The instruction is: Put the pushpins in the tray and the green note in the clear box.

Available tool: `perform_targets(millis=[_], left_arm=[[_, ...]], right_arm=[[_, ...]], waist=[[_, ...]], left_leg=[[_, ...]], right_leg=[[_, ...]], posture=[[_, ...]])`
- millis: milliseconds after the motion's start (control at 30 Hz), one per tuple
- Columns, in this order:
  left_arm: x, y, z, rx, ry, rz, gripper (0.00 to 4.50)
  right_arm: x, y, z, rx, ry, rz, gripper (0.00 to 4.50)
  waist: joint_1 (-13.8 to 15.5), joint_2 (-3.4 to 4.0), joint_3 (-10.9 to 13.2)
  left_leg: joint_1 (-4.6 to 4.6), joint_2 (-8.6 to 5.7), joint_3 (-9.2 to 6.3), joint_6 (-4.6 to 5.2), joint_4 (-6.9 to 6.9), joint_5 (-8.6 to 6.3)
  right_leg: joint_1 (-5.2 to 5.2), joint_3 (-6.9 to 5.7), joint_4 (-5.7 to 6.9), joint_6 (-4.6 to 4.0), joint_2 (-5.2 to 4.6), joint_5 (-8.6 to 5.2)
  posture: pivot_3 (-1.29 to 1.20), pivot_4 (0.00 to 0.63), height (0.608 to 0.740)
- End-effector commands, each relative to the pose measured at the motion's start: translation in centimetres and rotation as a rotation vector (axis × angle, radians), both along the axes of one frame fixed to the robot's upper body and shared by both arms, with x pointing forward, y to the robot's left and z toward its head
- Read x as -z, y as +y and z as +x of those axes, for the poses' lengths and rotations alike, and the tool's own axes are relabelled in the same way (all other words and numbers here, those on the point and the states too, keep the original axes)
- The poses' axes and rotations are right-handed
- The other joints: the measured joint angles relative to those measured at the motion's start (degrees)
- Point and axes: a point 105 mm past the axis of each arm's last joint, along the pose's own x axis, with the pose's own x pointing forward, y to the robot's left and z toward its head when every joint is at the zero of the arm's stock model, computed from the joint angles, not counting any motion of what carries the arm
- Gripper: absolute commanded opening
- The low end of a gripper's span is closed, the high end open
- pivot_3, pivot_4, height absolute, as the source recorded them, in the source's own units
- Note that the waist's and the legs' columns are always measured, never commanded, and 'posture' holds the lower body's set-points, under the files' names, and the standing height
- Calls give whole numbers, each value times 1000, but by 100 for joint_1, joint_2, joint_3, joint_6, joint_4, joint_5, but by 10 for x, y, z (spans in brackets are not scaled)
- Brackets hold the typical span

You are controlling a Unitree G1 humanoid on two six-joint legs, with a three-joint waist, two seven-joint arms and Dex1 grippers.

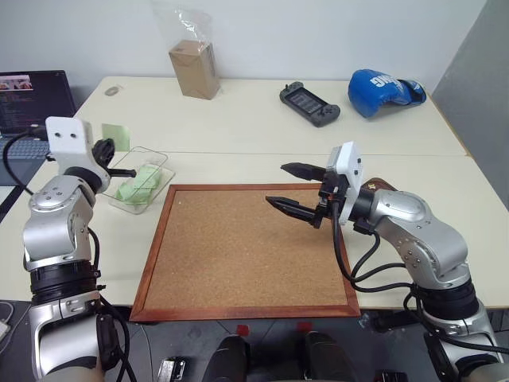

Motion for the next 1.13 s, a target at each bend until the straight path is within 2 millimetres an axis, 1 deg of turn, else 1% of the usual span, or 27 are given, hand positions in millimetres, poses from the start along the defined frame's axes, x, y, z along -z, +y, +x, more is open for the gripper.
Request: perform_targets(millis=[33, 67, 167, 267, 333, 367, 433, 533, 600, 667, 700, 767, 800, 833, 900, 933, 1067, 1133], left_arm=[[-6, 12, 3, -50, -59, -82, 394], [-1, 12, 4, -41, -46, -102, 508], [13, 9, 8, -12, -9, -129, 1052], [20, 14, 8, -22, 5, -136, 1654], [23, 14, 8, -15, 13, -134, 2064], [23, 13, 8, -4, 18, -130, 2190], [24, 11, 8, 7, 20, -125, 2633], [19, 5, 7, 38, 12, -108, 3383], [13, -7, 1, 109, 11, -63, 3785], [9, -23, -10, 202, 15, -36, 4243], [9, -32, -16, 253, 23, 2, 4437], [8, -47, -26, 319, 32, 49, 4437], [9, -61, -34, 356, 35, 71, 4437], [11, -75, -43, 384, 26, 53, 4437], [15, -91, -56, 399, 7, 23, 4437], [16, -94, -59, 392, -1, 13, 4437], [46, -108, -76, 304, 24, -52, 4437], [58, -112, -81, 268, 39, -77, 4437]], right_arm=[[-11, 3, -3, -12, -59, 13, 3903], [-11, 3, -3, -9, -59, 12, 3903], [-10, 1, -3, 8, -57, 11, 3903], [-11, -2, -1, 31, -57, 17, 3903], [-12, -3, 0, 41, -55, 20, 3903], [-12, -4, 0, 45, -55, 21, 3903], [-11, -5, 0, 52, -52, 21, 3903], [-10, -7, -1, 66, -49, 22, 3903], [-8, -13, -1, 102, -42, 17, 3903], [-6, -19, -1, 153, -31, 23, 3903], [-4, -24, 1, 205, -25, 24, 3903], [-2, -33, 4, 291, -21, 21, 3903], [2, -43, 6, 375, -14, 32, 3903], [8, -52, 7, 451, -13, 28, 3903], [19, -62, 4, 540, -11, 20, 3903], [23, -64, 2, 556, -10, 17, 3903], [45, -81, 4, 761, 26, 65, 3903], [50, -85, 5, 812, 26, 76, 3903]], waist=[[7, -4, -2], [6, -5, -3], [-15, -5, -3], [-20, -5, -3], [-31, -5, -3], [-33, -5, -3], [-32, -5, -3], [-31, -5, -3], [-33, -5, -3], [-35, -5, -3], [-34, -5, -3], [-35, -5, -3], [-27, -5, -3], [-24, -5, -4], [-9, -4, -5], [-1, -4, -5], [-20, -4, -8], [-32, -3, -10]], left_leg=[[-12, -1, -7, -1, 5, 0], [-31, -2, -22, -1, 16, 1], [-52, -3, -34, -3, 31, 1], [-54, -3, -39, -2, 41, 1], [-56, -3, -43, -2, 45, 1], [-56, -3, -43, -2, 45, 1], [-57, -3, -44, -2, 47, 1], [-57, -3, -45, -2, 49, 1], [-58, -4, -44, -2, 49, 1], [-60, -3, -45, -3, 49, 1], [-63, -2, -46, -3, 49, 0], [-64, -1, -46, -4, 49, 0], [-64, -1, -46, -4, 49, 0], [-64, -2, -47, -4, 49, 0], [-62, -3, -48, -3, 49, 0], [-63, -4, -48, -3, 49, -1], [-60, -4, -42, 2, 55, -2], [-43, 0, -28, 15, 54, -10]], right_leg=[[-6, -1, 0, 0, -2, 0], [-20, -5, 3, 1, -1, 1], [-32, -9, 6, 4, -1, 3], [-32, -12, 8, 4, 0, 4], [-32, -14, 9, 5, 1, 4], [-32, -13, 10, 5, 1, 4], [-32, -13, 12, 5, 1, 5], [-31, -13, 12, 6, 1, 5], [-31, -12, 12, 6, 1, 5], [-32, -10, 11, 7, 0, 5], [-35, -8, 9, 7, 0, 5], [-34, -4, 9, 6, -5, 6], [-34, -2, 9, 6, -19, 6], [-33, -1, 9, 6, -22, 6], [-29, 3, 6, 6, -25, 5], [-26, 5, 6, 6, -27, 5], [-26, 3, 12, 7, -23, 6], [-18, 12, 17, 12, -10, 8]], posture=[[0, 150, 740], [0, 150, 740], [0, 150, 740], [0, 150, 740], [0, 150, 740], [0, 150, 740], [0, 150, 740], [0, 150, 740], [0, 150, 740], [0, 150, 740], [0, 150, 740], [0, 150, 740], [0, 150, 740], [0, 150, 740], [0, 150, 740], [0, 150, 740], [0, 150, 740], [0, 150, 740]])
